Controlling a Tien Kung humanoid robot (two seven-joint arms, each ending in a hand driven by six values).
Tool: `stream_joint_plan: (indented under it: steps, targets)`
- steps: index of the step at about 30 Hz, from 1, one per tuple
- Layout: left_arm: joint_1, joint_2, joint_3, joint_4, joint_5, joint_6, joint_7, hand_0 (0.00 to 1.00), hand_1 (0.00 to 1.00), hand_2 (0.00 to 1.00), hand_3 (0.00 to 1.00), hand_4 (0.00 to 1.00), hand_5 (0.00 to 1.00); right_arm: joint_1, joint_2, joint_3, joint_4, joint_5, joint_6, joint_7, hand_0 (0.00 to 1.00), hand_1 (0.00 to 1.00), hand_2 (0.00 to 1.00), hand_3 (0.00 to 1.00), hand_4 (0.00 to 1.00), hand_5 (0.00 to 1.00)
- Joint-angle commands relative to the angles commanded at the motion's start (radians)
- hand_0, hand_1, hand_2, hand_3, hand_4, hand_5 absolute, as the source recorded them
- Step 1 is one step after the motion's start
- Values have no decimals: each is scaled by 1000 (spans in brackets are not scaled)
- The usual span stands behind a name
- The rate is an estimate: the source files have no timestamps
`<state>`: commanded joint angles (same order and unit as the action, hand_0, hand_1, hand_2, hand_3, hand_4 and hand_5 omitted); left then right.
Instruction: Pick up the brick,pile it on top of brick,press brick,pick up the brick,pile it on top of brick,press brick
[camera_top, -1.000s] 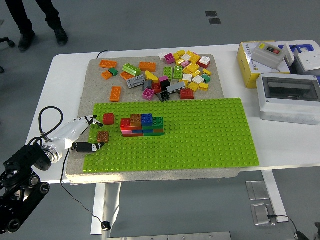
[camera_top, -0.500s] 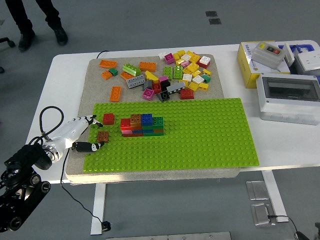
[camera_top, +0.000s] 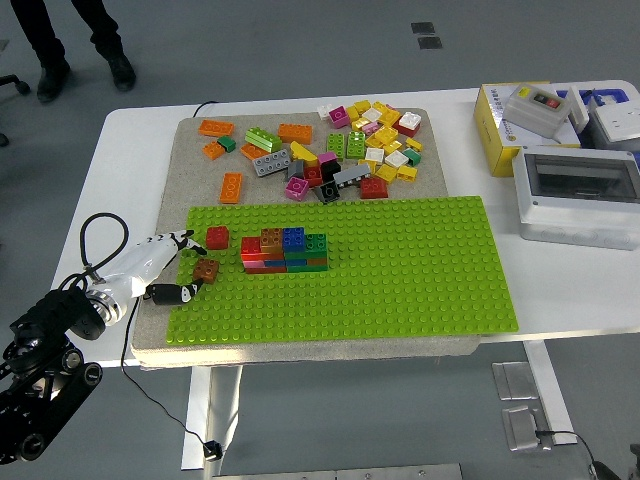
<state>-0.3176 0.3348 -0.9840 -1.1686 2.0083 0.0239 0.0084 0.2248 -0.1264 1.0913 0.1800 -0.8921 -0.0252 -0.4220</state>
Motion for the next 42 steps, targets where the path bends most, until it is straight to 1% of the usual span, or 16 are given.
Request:
stream_joint_plan:
  steps: [12,13,18,19,30,36,37,42]
  targets:
    - [2,3,4,-5,-10,-6,2,998,998,998,719,606,158,1,-1,2,0,-3,0,0,738,700,709,785,644,998]
    - [2,3,4,-5,-12,-5,2,998,998,998,699,607,159,1,-1,2,0,-4,0,0,737,699,709,784,644,998]
    - [3,4,7,-3,-22,-5,-1,998,998,998,699,607,159,1,-1,2,0,-4,0,-1,737,699,709,784,644,998]
    - [3,4,7,-3,-23,-5,-1,998,998,998,578,586,169,1,-1,1,0,-3,0,-1,738,699,709,784,644,998]
    - [3,4,7,-3,-25,-9,2,998,998,998,576,588,169,2,-1,-1,0,-2,0,-1,738,699,709,784,644,998]
    - [3,5,6,-6,-23,-13,5,998,998,998,583,588,164,2,-1,-2,0,-1,0,-2,738,699,709,784,643,998]
    - [2,5,6,-6,-23,-14,6,998,998,998,739,608,160,3,-1,-1,0,-2,0,-2,737,699,708,784,643,998]
    - [4,10,6,-13,-23,-21,11,998,998,998,739,608,160,2,-1,2,0,-8,1,-5,737,699,708,784,643,998]
